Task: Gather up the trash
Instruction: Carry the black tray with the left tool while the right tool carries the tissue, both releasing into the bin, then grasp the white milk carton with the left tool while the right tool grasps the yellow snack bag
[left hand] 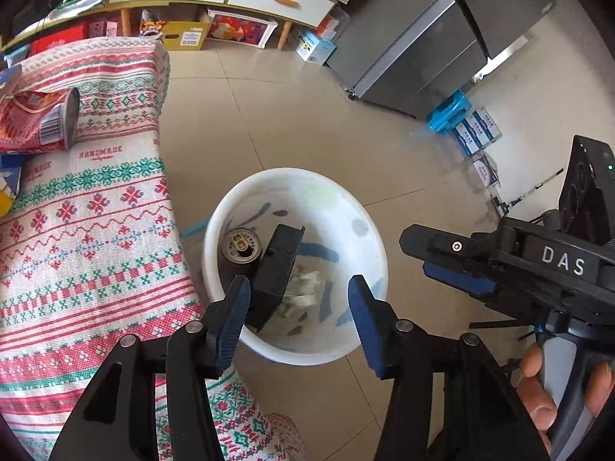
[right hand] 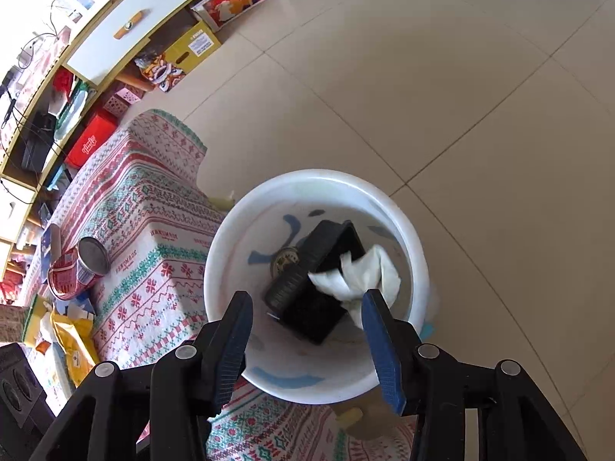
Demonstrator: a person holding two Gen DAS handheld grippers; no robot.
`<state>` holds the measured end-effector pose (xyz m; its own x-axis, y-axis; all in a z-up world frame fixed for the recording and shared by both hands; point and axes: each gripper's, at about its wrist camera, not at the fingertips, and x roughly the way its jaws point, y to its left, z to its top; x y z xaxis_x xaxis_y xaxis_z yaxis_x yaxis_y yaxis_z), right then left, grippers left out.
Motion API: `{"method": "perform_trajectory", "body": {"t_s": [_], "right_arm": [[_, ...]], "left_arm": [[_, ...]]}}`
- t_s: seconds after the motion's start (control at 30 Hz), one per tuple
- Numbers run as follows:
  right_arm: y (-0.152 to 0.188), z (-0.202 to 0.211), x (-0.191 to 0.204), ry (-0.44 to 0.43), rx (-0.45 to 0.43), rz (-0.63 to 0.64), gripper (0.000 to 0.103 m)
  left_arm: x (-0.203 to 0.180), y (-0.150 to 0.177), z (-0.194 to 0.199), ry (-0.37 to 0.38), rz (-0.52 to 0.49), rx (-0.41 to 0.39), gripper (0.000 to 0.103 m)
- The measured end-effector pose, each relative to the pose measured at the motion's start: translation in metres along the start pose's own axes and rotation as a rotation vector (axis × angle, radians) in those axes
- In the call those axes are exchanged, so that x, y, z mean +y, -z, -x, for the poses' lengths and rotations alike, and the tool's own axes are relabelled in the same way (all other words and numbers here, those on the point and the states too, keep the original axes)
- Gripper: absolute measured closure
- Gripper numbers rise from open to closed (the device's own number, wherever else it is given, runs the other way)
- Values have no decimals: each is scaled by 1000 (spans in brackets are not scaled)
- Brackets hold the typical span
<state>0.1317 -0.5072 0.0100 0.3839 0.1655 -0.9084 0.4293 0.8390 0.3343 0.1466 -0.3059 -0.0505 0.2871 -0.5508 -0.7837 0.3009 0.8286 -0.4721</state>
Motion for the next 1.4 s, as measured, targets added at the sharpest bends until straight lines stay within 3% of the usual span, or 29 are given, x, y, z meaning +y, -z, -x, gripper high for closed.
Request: {"method": "perform_trajectory", "body": {"t_s": [0.37,0.67,0.83,1.03,1.2,1.4], "right_arm": [[2,2,17,-13,-19,34,49],[9,-3,52,4,-28,134,41],[18,-15,77,-18,6,185,37],[42,-41,122,-69,79,274,35],[65,-69,157,-134,160,318,35],[82,-97,191,-182,191,343,35]], "left_arm": [[45,20,73,-78,13,-71,47],[154,17,156,-244,197,-117,47],[215,25,193,-350,319,-154,28],[249,38,184,-335,372,-115,27],[248,34,167,-335,339,-94,27],[251,30,146,-375,316,-72,26]]}}
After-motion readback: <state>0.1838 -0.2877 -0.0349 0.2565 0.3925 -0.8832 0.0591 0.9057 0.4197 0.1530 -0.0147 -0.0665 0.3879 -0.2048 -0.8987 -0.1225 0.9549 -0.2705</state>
